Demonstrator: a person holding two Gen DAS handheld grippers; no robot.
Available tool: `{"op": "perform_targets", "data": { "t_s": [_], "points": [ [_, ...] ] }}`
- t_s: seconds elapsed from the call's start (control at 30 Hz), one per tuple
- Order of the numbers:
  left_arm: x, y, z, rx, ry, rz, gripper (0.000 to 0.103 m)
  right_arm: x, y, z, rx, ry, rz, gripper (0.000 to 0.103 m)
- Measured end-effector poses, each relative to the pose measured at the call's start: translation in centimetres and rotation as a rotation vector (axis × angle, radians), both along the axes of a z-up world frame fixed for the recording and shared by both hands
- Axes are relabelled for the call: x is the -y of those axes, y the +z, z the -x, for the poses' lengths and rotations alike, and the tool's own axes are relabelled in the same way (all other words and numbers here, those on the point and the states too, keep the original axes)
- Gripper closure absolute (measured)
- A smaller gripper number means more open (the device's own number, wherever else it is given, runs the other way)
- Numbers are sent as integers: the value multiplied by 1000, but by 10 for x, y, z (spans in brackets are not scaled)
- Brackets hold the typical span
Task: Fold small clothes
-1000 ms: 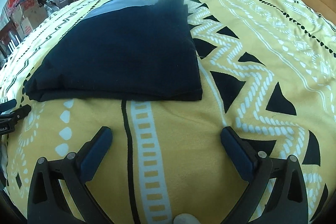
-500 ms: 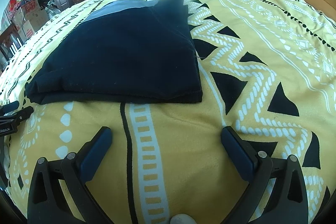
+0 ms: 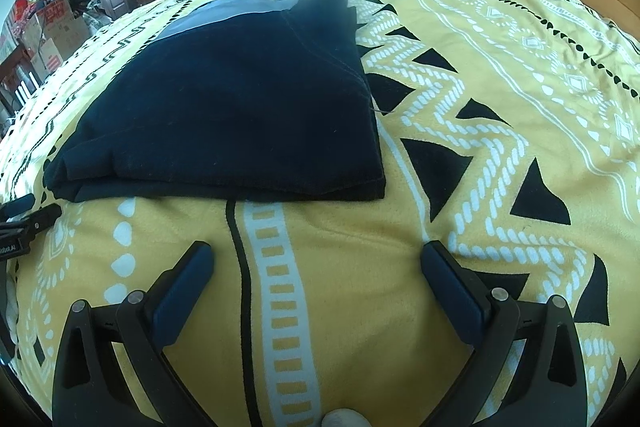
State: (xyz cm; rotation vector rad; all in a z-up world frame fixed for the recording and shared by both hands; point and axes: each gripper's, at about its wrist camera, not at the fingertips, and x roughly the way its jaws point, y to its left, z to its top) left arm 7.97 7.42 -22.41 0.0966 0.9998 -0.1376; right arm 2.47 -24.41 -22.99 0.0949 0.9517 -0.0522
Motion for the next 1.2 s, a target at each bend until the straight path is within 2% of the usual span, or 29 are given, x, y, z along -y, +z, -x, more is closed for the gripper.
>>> {"op": "perform_targets", "data": {
  "t_s": [1.2],
  "points": [
    [1,0,1,6,2,-4,0,6,-1,-8,6,-11,-27,0]
  ]
}}
